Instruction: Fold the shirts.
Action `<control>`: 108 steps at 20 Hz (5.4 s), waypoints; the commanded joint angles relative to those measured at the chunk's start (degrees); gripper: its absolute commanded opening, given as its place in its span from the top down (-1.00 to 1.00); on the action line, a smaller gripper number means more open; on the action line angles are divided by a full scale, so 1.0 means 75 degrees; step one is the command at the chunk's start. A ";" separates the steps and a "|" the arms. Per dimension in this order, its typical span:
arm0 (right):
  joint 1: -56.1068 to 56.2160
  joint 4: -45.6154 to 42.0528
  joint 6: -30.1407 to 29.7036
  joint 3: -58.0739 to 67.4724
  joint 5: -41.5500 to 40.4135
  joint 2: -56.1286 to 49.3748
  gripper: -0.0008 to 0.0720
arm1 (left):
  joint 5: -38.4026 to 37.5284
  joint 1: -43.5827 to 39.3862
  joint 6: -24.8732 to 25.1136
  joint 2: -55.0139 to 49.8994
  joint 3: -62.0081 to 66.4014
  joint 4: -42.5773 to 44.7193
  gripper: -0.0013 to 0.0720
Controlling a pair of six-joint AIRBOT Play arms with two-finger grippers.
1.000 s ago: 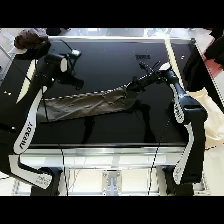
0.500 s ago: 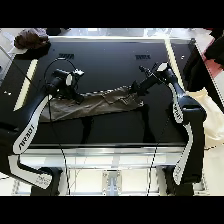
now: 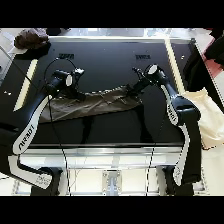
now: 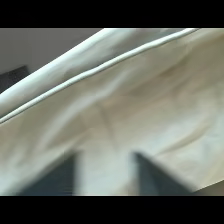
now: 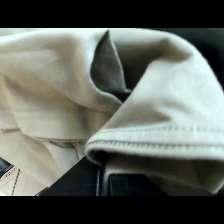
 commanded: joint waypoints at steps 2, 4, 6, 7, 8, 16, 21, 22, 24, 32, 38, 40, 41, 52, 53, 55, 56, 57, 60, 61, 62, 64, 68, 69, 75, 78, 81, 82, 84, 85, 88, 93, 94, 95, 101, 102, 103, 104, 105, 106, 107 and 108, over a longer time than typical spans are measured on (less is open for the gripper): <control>0.0073 -0.0038 -0.0003 0.0015 0.0076 0.0603 0.95 | 0.0478 0.0000 0.0026 -0.0006 -0.0003 -0.0592 0.94; 0.0073 -0.0079 0.0000 0.0015 0.0079 0.1224 0.95 | 0.0664 0.0000 0.0029 -0.0050 -0.0003 -0.0868 0.94; 0.0137 -0.0079 0.0003 0.0015 0.0015 0.1827 0.95 | 0.0670 0.0000 0.0029 -0.0154 -0.0006 -0.1177 0.94; 0.0195 -0.0079 0.0003 0.0015 -0.0029 0.2075 0.95 | 0.0670 0.0000 0.0032 -0.0219 -0.0009 -0.1387 0.94; 0.0277 -0.0076 0.0006 0.0015 -0.0070 0.2302 0.95 | 0.0670 -0.0003 0.0032 -0.0283 -0.0012 -0.1641 0.94; 0.1099 0.0154 0.0006 0.0015 -0.0560 0.3127 0.96 | 0.0807 0.0070 0.0035 -0.0312 -0.0032 -0.2518 0.94; 0.2090 0.0711 -0.0026 0.0172 -0.1486 0.3124 0.97 | 0.1105 0.1306 0.0548 0.1367 -0.0032 -0.2031 0.94; 0.2363 0.0708 -0.0035 0.0221 -0.1932 0.3124 0.97 | 0.1142 0.1760 0.0548 0.1772 -0.0032 -0.1900 0.94; 0.2973 0.0629 -0.0090 0.0213 -0.2932 0.3083 0.97 | 0.1192 0.2693 0.0545 0.2471 -0.0032 -0.1912 0.94; 0.5508 0.0667 0.0038 0.0160 -0.7501 0.1743 0.86 | 0.0903 0.4657 0.0545 0.3491 -0.0035 -0.1909 0.94; 0.5858 0.1093 -0.0047 0.0181 -0.8548 0.1754 -0.59 | 0.0845 0.4672 0.0545 0.3485 -0.0041 -0.1915 0.94; 0.5386 0.0070 -0.0146 0.0181 -0.7437 0.2020 -0.58 | 0.0842 0.4672 0.0545 0.3485 -0.0041 -0.1912 0.94; 0.5071 -0.0484 -0.0146 0.0178 -0.6677 0.2130 -0.53 | 0.0842 0.4672 0.0548 0.3485 -0.0041 -0.1912 0.94; 0.1632 0.0822 0.1632 -0.1099 -0.2739 0.1102 -0.54 | 0.0839 0.4672 0.0545 0.3483 -0.0041 -0.1938 0.94; 0.1629 0.1612 0.1259 -0.1099 -0.2579 0.0793 -0.54 | 0.0842 0.4672 0.0545 0.3483 -0.0041 -0.1938 0.94; 0.1711 0.2967 0.0629 -0.1099 -0.2544 0.0309 -0.56 | 0.0842 0.4669 0.0545 0.3483 -0.0041 -0.1938 0.94; 0.1786 0.3497 0.0405 -0.1099 -0.2588 0.0117 -0.56 | 0.0842 0.4672 0.0545 0.3483 -0.0041 -0.1938 0.94; 0.1859 0.3783 0.0347 -0.1096 -0.2669 -0.0023 -0.56 | 0.0839 0.4669 0.0545 0.3483 -0.0041 -0.1938 0.94; 0.2113 0.4028 0.0306 -0.1096 -0.2862 -0.0280 -0.56 | 0.0839 0.4666 0.0545 0.3483 -0.0041 -0.1938 0.94; 0.2215 0.4036 0.0303 -0.1096 -0.2879 -0.0309 -0.56 | 0.0842 0.4666 0.0545 0.3483 -0.0041 -0.1941 0.94; 0.2314 0.4036 0.0303 -0.1096 -0.2914 -0.0323 -0.56 | 0.0842 0.4666 0.0545 0.3483 -0.0041 -0.1941 0.94; 0.2524 0.4033 0.0306 -0.1096 -0.3092 -0.0326 -0.56 | 0.0839 0.4666 0.0545 0.3483 -0.0041 -0.1941 0.94; 0.2958 0.3963 0.0309 -0.1096 -0.3246 -0.0405 -0.53 | 0.0839 0.4666 0.0545 0.3483 -0.0041 -0.1944 0.94; 0.3048 0.3960 0.0321 -0.1096 -0.3246 -0.0466 -0.45 | 0.0839 0.4666 0.0545 0.3483 -0.0041 -0.1944 0.94; 0.3209 0.4167 0.0306 -0.0516 -0.3381 -0.0530 0.95 | 0.0836 0.4666 0.0548 0.3483 -0.0041 -0.1938 0.94; 0.2885 0.3908 0.0306 0.0513 -0.2897 -0.0358 0.95 | 0.0836 0.4666 0.0548 0.3483 -0.0041 -0.1938 0.94; 0.2104 0.2433 0.0402 0.0458 -0.2212 0.0705 0.95 | 0.0836 0.4666 0.0548 0.3483 -0.0041 -0.1938 0.94; 0.1795 0.1676 0.0632 0.0385 -0.1856 0.1134 0.95 | 0.0839 0.4666 0.0548 0.3483 -0.0041 -0.1941 0.94; 0.1090 0.0055 0.1099 0.0265 -0.1049 0.2046 0.95 | 0.0839 0.4666 0.0545 0.3483 -0.0041 -0.1941 0.94; 0.0720 -0.0595 0.1221 0.0265 -0.0618 0.2445 0.95 | 0.0839 0.4666 0.0545 0.3483 -0.0041 -0.1941 0.94; -0.0554 -0.1859 0.1326 0.0265 0.0323 0.3465 0.95 | 0.0836 0.4666 0.0545 0.3483 -0.0041 -0.1938 0.94; -0.3252 -0.2259 0.1320 0.0265 0.1052 0.4709 0.96 | 0.0839 0.4666 0.0548 0.3483 -0.0041 -0.1938 0.94; -0.3774 -0.2296 0.1311 0.0268 0.1250 0.4876 0.96 | 0.0839 0.4666 0.0545 0.3483 -0.0041 -0.1941 0.94; -0.4310 -0.2326 0.1311 0.0265 0.1536 0.5015 0.96 | 0.0836 0.4666 0.0545 0.3483 -0.0041 -0.1941 0.94; -0.6615 -0.2518 0.0761 0.0265 0.2824 0.5767 0.96 | 0.0836 0.4666 0.0542 0.3483 -0.0041 -0.2087 0.94; -0.6854 -0.2637 0.0758 0.0207 0.3072 0.5858 0.96 | 0.0836 0.4666 0.0542 0.3483 -0.0041 -0.2194 0.94; -0.7082 -0.2693 0.0758 0.0052 0.3115 0.5992 0.96 | 0.0836 0.4663 0.0545 0.3483 -0.0041 -0.2340 0.94; -0.7280 -0.2783 0.0729 -0.0099 0.3118 0.6117 0.96 | 0.0836 0.4666 0.0545 0.3483 -0.0041 -0.2439 0.94; -0.7484 -0.2958 0.0615 -0.0224 0.3156 0.6231 0.96 | 0.0836 0.4666 0.0545 0.3483 -0.0041 -0.2463 0.94; -0.7667 -0.3101 0.0615 -0.0297 0.3162 0.6306 0.96 | 0.0836 0.4666 0.0545 0.3485 -0.0041 -0.2460 0.94; -0.7866 -0.3214 0.0615 -0.0312 0.3165 0.6385 0.96 | 0.0836 0.4666 0.0545 0.3485 -0.0041 -0.2460 0.94; -0.8052 -0.3267 0.0600 -0.0323 0.3168 0.6449 0.96 | 0.0836 0.4666 0.0545 0.3483 -0.0041 -0.2460 0.94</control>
